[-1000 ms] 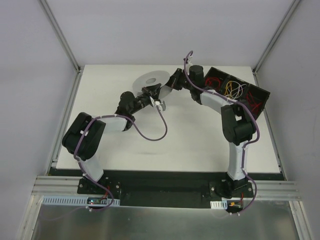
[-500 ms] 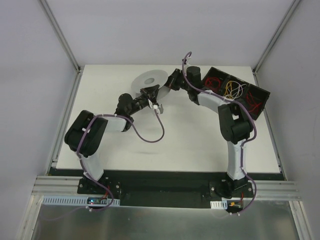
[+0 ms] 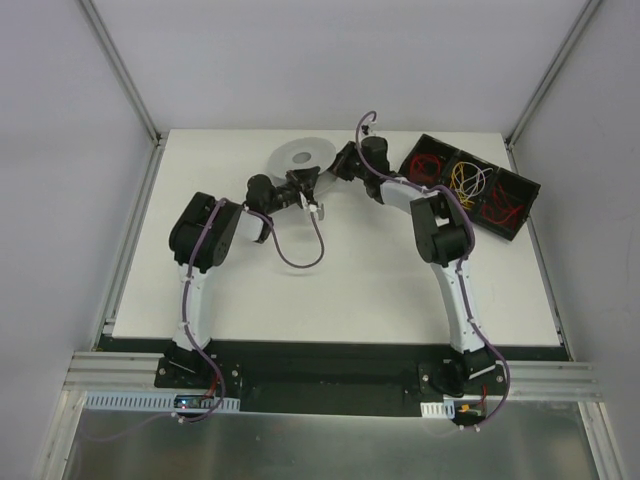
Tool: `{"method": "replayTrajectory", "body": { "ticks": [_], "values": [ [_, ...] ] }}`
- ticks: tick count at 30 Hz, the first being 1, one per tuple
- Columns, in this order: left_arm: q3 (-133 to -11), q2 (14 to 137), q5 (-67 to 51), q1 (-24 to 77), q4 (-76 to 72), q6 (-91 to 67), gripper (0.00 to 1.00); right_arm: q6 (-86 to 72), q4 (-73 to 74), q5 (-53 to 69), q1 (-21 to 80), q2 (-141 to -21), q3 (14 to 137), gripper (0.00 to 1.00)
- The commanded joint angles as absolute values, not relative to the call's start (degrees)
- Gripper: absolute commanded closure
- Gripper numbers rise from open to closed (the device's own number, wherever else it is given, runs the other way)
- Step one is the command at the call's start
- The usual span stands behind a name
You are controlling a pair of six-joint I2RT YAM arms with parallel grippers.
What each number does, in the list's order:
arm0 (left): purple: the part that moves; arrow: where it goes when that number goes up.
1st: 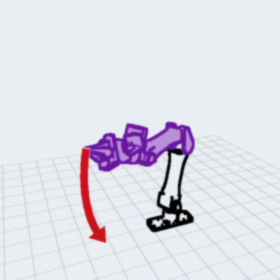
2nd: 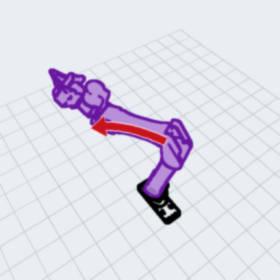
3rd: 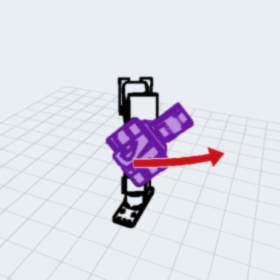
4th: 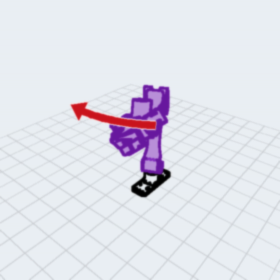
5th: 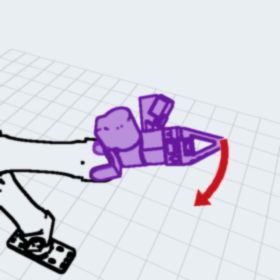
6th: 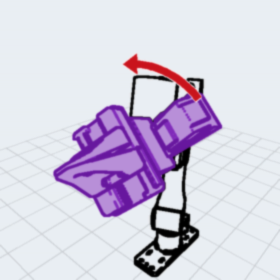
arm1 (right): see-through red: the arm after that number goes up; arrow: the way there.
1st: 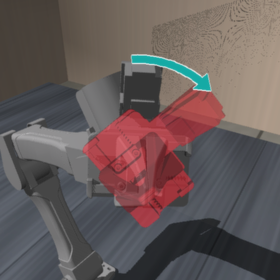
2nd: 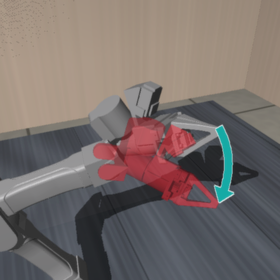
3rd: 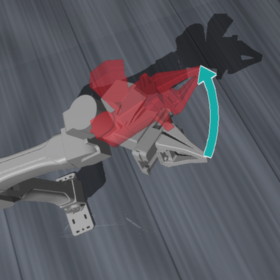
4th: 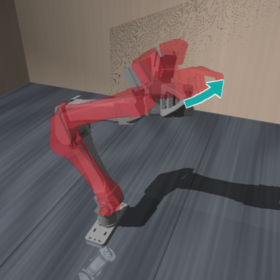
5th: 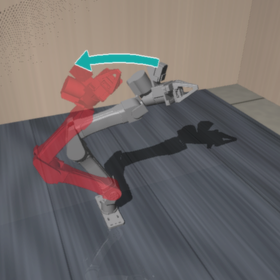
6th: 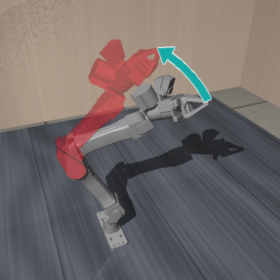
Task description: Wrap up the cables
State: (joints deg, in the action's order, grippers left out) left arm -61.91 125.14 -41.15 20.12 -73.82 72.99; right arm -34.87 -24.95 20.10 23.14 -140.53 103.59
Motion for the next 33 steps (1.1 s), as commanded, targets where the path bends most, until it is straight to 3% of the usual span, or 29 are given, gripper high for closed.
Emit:
{"method": "replayTrajectory", "body": {
  "ticks": [1, 7, 13, 17, 20, 21, 29, 31, 33],
  "values": [
    [-68.1, 130.2, -53.9, 19.4, -83.4, 77.0, 1.00, -36.6, -28.7, 14.5, 21.6, -144.0, 113.1, 1.00],
    [-77.4, 139.2, -57.9, 17.6, -86.2, 77.6, 0.99, -38.2, -27.1, 11.9, 21.2, -151.7, 121.6, 1.00],
    [-86.3, 145.8, -60.2, 16.3, -84.6, 79.4, 0.76, -38.6, -24.4, 7.3, 21.2, -158.8, 131.9, 1.00],
    [-88.2, 146.6, -61.3, 15.7, -83.1, 79.9, 0.55, -39.8, -22.8, 5.5, 20.8, -161.7, 135.5, 1.00],
    [-85.1, 144.9, -62.5, 15.6, -85.8, 77.6, 0.26, -39.8, -22.0, 4.8, 20.5, -163.5, 138.0, 1.00],
    [-82.9, 143.7, -63.2, 15.6, -86.2, 77.1, 0.21, -40.1, -21.8, 4.8, 20.4, -163.9, 138.8, 1.00],
    [-67.8, 133.4, -64.3, 15.7, -86.5, 76.3, 0.15, -40.4, -22.0, 5.1, 20.0, -165.7, 141.2, 0.99],
    [-66.3, 132.2, -63.3, 15.7, -86.6, 76.2, 0.15, -40.2, -22.1, 5.4, 20.0, -165.5, 140.8, 0.93],
    [-65.5, 131.2, -62.7, 15.7, -86.9, 76.0, 0.14, -40.1, -22.3, 5.4, 19.6, -164.7, 139.8, 0.79]
  ]
}}
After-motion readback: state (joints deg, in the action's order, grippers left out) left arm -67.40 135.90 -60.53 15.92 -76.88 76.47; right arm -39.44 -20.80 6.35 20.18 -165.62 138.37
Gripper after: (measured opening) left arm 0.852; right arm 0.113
